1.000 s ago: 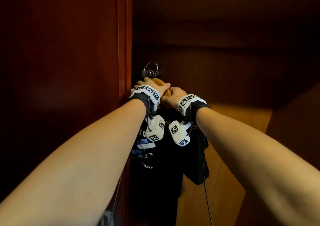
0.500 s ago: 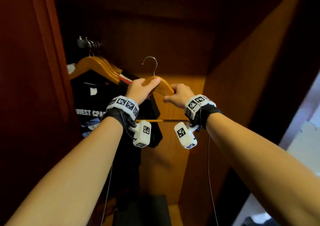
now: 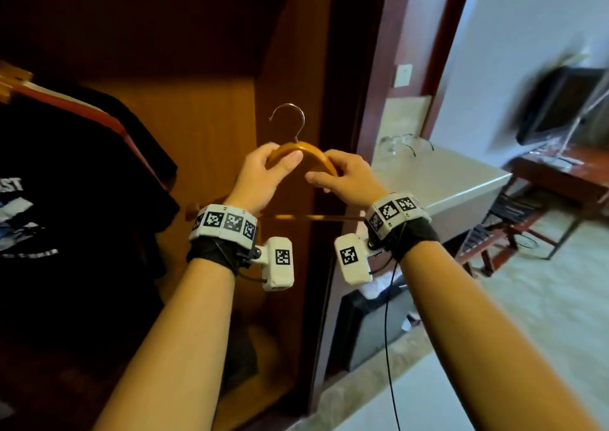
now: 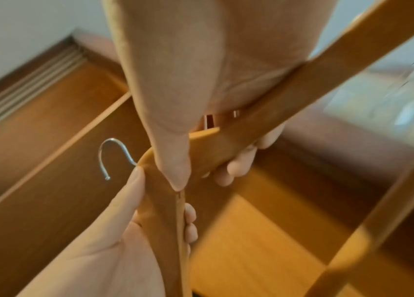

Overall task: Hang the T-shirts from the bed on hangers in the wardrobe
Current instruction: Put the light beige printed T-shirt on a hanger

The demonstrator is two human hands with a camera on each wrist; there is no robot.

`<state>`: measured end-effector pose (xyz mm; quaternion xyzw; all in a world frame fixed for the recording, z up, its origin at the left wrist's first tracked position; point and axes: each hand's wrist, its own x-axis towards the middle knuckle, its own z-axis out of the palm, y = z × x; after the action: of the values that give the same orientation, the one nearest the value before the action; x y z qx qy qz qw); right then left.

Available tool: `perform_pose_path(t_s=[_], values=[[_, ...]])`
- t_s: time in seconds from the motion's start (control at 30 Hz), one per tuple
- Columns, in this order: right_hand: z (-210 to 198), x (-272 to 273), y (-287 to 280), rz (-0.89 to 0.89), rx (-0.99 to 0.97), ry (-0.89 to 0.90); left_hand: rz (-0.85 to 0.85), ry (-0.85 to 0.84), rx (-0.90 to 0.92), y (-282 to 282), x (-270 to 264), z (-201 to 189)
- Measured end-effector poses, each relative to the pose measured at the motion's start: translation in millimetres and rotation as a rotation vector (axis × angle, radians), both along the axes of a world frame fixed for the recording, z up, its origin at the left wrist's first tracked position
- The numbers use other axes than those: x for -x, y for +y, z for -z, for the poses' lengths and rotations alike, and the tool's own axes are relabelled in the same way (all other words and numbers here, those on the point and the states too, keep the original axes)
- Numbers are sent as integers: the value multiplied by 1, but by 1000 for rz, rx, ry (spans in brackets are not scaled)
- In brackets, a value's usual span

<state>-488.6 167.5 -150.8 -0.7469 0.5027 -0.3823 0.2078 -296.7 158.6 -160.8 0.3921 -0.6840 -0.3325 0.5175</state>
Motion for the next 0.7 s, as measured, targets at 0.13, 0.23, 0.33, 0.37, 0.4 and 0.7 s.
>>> perform_pose_path(t_s=[0.13,0.23,0.33,0.37,0.4,0.7], values=[[20,79,44,82,34,-84,80,28,5,28,87,16],[36,145,77,213,16,-40,128,75,-22,51,160,30],[55,213,114,403,-19,44,189,94,-91,70,232,51],[61,235,126,441,-26,20,216,92,-111,78,255,58],[67,257,138,466,-32,-20,244,89,-123,86,278,63],[118,432,197,688,-75,-326,323,-114,-176,96,449,100]])
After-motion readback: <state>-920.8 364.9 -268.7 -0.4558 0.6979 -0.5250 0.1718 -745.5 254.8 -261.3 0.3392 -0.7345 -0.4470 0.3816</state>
